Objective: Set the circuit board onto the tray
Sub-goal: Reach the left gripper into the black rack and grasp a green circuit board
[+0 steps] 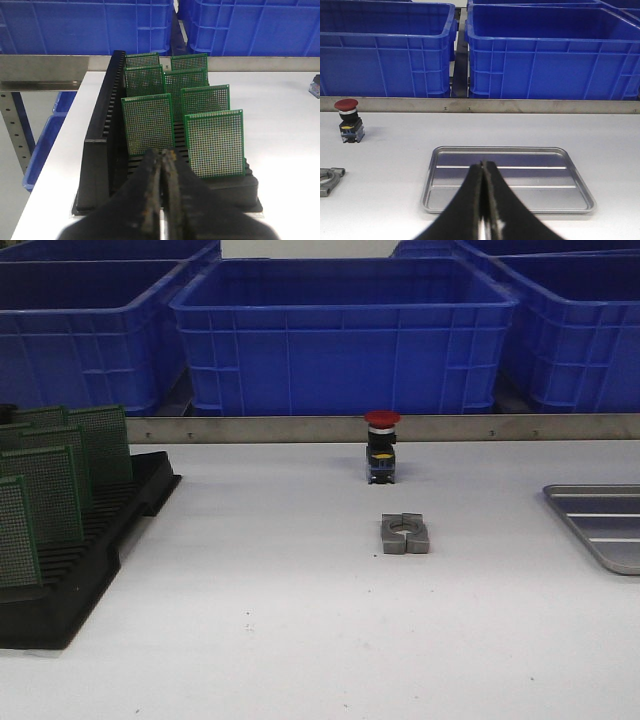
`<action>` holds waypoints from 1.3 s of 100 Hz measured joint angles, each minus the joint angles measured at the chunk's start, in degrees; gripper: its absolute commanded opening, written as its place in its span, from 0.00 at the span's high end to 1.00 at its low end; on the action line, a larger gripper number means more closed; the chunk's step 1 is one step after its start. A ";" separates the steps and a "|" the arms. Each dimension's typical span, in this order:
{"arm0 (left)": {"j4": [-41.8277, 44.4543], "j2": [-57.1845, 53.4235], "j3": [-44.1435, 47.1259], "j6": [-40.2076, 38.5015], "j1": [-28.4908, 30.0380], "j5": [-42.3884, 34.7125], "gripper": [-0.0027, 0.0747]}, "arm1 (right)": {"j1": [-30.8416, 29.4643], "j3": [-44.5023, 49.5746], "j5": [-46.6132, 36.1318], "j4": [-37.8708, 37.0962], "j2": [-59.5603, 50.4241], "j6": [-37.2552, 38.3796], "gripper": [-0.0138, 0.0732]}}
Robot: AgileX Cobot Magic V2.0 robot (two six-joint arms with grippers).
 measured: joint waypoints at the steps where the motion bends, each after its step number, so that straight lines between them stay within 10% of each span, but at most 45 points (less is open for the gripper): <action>1: 0.00 0.00 0.00 0.00 0.00 0.00 0.99 | 0.00 0.00 0.00 0.00 0.00 0.00 0.91; 60: -2.59 0.00 -0.62 0.00 0.00 -15.44 0.99 | 0.00 0.00 0.00 0.00 0.00 0.00 0.91; 118: -1.38 22.11 -30.44 0.00 0.00 18.49 0.99 | 0.00 0.00 0.00 0.00 0.00 0.00 0.91; 130: -1.29 31.67 -35.91 1.96 0.00 22.92 0.85 | 0.00 0.00 0.00 0.00 0.00 0.00 0.91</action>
